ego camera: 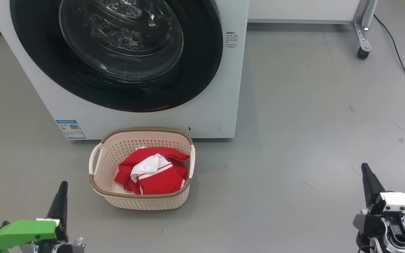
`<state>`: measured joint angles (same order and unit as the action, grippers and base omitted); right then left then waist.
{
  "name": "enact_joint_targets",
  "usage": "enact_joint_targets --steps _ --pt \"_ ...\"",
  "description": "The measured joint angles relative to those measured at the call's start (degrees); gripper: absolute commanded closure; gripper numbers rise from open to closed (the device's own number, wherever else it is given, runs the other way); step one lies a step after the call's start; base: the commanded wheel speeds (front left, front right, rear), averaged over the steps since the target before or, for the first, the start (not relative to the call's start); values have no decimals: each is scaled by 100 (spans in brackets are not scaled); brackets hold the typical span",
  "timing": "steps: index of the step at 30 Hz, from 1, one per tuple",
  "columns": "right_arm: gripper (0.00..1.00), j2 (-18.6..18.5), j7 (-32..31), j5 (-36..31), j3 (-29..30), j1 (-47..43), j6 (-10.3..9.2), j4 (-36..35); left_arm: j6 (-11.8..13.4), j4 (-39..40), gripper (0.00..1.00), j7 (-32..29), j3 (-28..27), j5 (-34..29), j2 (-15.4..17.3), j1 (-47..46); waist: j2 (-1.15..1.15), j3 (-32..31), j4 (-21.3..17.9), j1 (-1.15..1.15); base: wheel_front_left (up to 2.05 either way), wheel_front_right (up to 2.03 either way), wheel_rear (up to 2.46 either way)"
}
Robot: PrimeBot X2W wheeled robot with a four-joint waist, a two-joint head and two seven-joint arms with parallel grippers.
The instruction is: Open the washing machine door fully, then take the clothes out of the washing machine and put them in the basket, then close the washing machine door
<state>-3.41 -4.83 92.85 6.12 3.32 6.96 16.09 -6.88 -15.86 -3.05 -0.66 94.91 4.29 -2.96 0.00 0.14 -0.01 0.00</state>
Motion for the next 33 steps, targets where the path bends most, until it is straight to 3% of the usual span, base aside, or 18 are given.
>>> enact_joint_targets --steps 33 --pt "100 5 -16 0 12 1 0 -2 0 -10 100 -41 -24 -1 0 -8 0 0 0 0 0 0 0"
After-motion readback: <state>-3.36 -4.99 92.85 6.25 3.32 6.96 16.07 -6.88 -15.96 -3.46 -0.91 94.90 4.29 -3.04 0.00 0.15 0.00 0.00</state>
